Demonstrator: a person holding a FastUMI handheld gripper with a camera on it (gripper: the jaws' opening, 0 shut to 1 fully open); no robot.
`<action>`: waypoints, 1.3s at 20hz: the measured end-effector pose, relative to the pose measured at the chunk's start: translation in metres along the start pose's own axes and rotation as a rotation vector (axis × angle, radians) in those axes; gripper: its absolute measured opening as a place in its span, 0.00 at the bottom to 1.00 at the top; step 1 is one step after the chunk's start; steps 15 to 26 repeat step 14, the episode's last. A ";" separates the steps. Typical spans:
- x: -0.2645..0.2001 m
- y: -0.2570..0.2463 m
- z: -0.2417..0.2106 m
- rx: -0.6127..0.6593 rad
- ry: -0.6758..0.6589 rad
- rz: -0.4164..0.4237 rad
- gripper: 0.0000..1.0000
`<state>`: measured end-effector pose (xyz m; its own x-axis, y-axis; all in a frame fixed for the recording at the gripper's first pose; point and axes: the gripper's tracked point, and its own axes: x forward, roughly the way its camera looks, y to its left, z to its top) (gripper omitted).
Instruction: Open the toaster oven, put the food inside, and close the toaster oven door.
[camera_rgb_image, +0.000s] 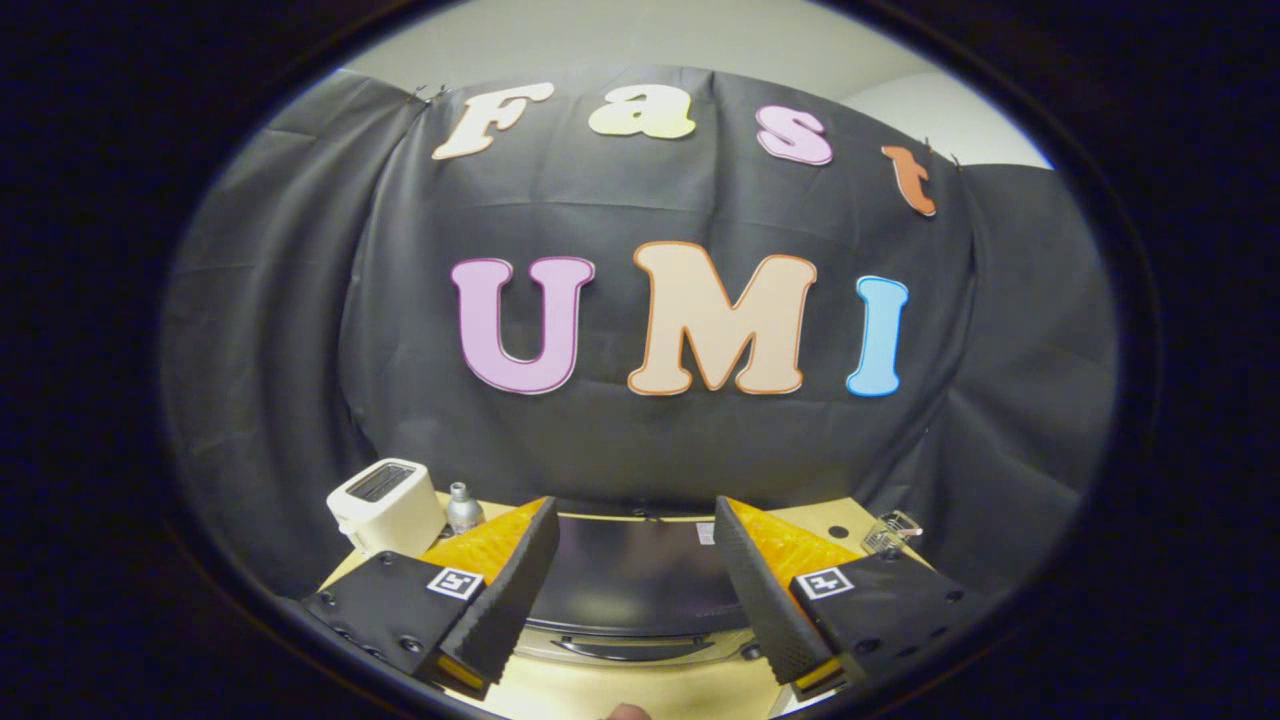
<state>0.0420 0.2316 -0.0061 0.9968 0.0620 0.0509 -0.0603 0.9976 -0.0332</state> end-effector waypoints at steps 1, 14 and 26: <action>0.001 -0.007 0.001 0.007 -0.002 -0.002 0.97; -0.039 -0.092 -0.003 -0.029 -0.024 0.041 0.98; -0.039 -0.092 -0.003 -0.029 -0.024 0.041 0.98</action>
